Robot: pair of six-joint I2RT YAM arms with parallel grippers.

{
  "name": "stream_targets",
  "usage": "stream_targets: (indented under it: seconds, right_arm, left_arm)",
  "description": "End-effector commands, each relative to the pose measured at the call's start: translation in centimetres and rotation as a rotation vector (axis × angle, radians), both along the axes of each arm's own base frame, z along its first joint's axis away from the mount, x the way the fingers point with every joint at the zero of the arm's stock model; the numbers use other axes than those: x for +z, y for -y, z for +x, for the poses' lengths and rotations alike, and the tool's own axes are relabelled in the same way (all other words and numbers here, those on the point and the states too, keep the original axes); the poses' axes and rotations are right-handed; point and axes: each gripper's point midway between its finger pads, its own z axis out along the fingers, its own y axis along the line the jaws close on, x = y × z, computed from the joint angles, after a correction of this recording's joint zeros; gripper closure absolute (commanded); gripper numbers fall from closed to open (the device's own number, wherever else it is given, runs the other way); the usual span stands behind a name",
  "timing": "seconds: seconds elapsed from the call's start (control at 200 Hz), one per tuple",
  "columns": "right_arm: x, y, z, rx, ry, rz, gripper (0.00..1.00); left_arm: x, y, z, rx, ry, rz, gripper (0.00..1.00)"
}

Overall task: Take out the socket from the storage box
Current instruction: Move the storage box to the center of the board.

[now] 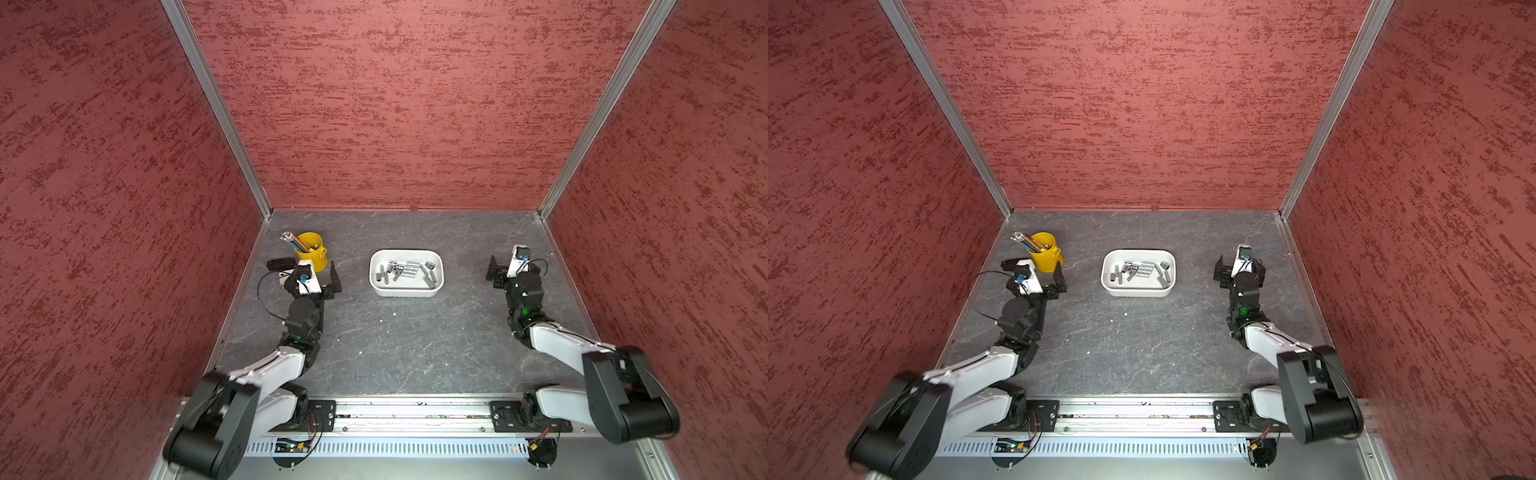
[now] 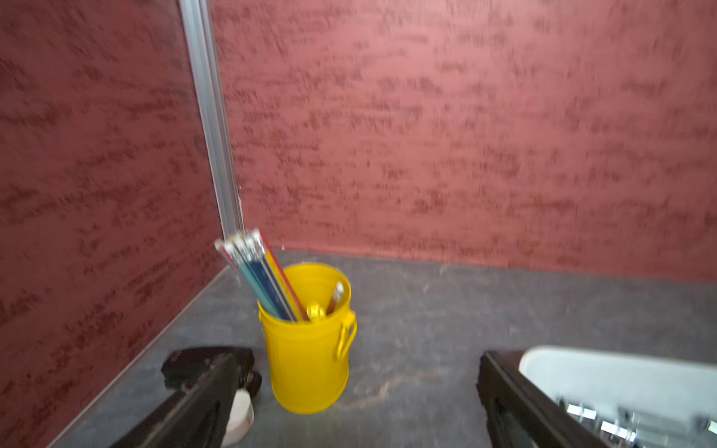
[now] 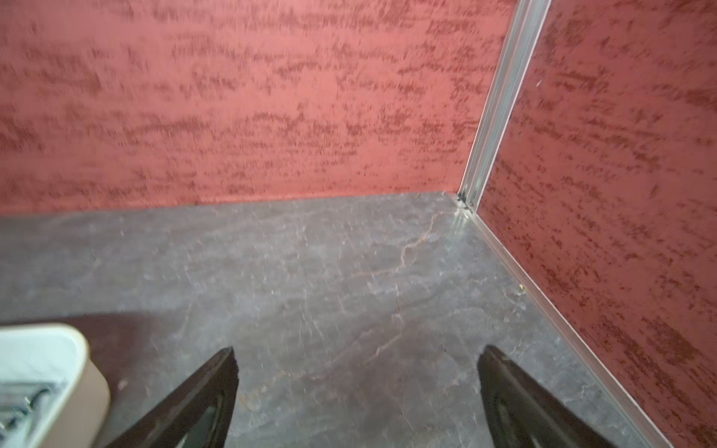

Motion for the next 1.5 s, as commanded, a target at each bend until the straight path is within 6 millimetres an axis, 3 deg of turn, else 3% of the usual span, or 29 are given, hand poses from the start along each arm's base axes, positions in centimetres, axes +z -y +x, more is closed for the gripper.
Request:
stream_targets:
  seconds: [0.0, 0.07, 0.145, 0.25, 0.351, 0.501, 0.586, 0.736, 1.002, 1.222, 1.493]
  right_arm:
    - [0.4, -0.8, -0.5, 0.017, -0.101, 0.137, 0.02]
    - [0.8, -2.2, -0.4, 0.075, -0.165, 0.222, 0.02]
    - [-0.1, -4.0, -0.3, 0.126, -0.3, 0.327, 0.01]
    - [-0.3, -7.5, 0.0, 0.219, -0.444, 0.411, 0.06]
    - [-0.9, -10.9, -0.4, 0.278, -0.536, 0.412, 0.06]
    - [-2.4, -15.5, -0.6, 0.34, -0.686, 0.353, 0.1]
    - [-4.6, -17.2, -0.4, 0.324, -0.778, 0.292, 0.11]
    - [-7.1, -18.6, -0.1, 0.291, -0.864, 0.253, 0.17]
    - [-10.3, -18.6, 0.6, 0.22, -0.959, 0.198, 0.22]
    - [-10.2, -18.8, 1.1, 0.256, -0.964, 0.14, 0.26]
    - [-8.9, -19.3, 1.7, 0.279, -0.98, 0.101, 0.33]
  left_arm:
    - [-3.0, -0.9, -0.5, -0.023, -0.243, -0.179, 0.0]
    - [-2.2, -0.3, -0.6, -0.094, -0.219, -0.282, 0.0]
    - [-1.7, 2.6, -0.3, -0.272, -0.239, -0.335, 0.0]
    - [-2.5, 5.4, 0.4, -0.401, -0.442, -0.418, 0.0]
    - [-3.7, 5.4, 0.8, -0.339, -0.598, -0.477, 0.0]
    - [-4.6, 5.2, -0.4, -0.275, -0.735, -0.473, 0.0]
    - [-5.6, 5.1, -1.1, -0.238, -0.832, -0.459, 0.0]
    - [-7.4, 5.5, -2.4, -0.206, -0.974, -0.421, 0.0]
    - [-8.7, 5.9, -2.8, -0.159, -1.071, -0.413, 0.0]
    - [-8.5, 8.6, -3.1, -0.297, -1.086, -0.385, 0.0]
    - [-9.1, 10.1, -2.9, -0.33, -1.141, -0.353, 0.13]
